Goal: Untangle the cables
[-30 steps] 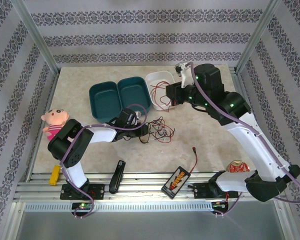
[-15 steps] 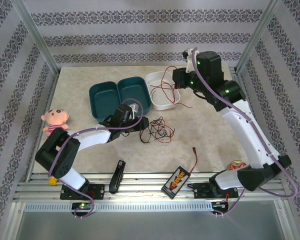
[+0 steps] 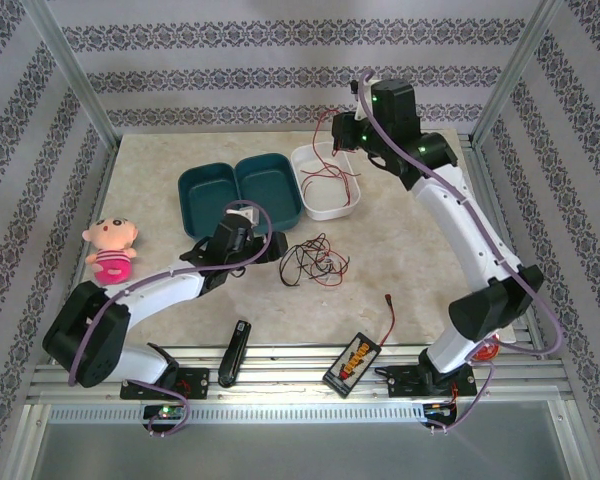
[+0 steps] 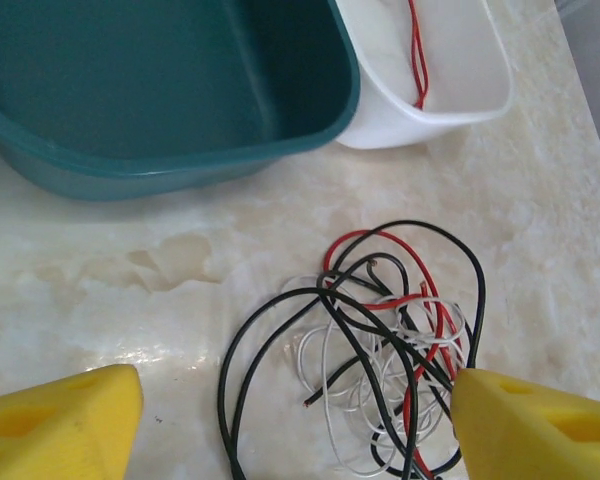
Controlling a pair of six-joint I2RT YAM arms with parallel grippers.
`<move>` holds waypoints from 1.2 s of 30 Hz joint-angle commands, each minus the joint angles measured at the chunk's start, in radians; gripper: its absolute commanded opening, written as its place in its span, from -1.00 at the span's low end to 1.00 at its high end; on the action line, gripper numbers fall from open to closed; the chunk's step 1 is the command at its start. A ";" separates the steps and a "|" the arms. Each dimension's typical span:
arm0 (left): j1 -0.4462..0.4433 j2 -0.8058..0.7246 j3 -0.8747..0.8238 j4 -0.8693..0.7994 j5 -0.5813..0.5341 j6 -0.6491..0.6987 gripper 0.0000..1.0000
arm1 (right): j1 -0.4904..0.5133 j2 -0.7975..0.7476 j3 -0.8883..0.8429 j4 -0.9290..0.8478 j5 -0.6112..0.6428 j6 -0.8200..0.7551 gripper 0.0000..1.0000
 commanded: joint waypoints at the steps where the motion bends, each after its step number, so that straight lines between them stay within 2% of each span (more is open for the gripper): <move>1: -0.012 -0.040 -0.016 -0.056 -0.073 0.032 0.76 | -0.014 0.050 0.047 0.040 -0.016 0.044 -1.00; 4: -0.011 -0.058 -0.022 -0.080 -0.102 0.036 0.99 | -0.014 0.081 0.053 0.040 0.001 0.073 -1.00; 14: -0.010 -0.100 -0.033 -0.124 -0.186 0.043 0.99 | -0.013 0.128 -0.015 0.099 -0.046 0.164 -1.00; 22: -0.010 -0.100 -0.038 -0.122 -0.195 0.049 0.99 | -0.008 0.192 -0.042 0.170 -0.109 0.253 -1.00; 33: -0.009 -0.082 -0.032 -0.121 -0.172 0.063 0.99 | -0.051 0.277 -0.041 0.144 0.054 0.252 -1.00; 36: -0.009 -0.075 -0.033 -0.120 -0.167 0.059 0.99 | -0.069 0.331 -0.004 0.131 0.065 0.251 -1.00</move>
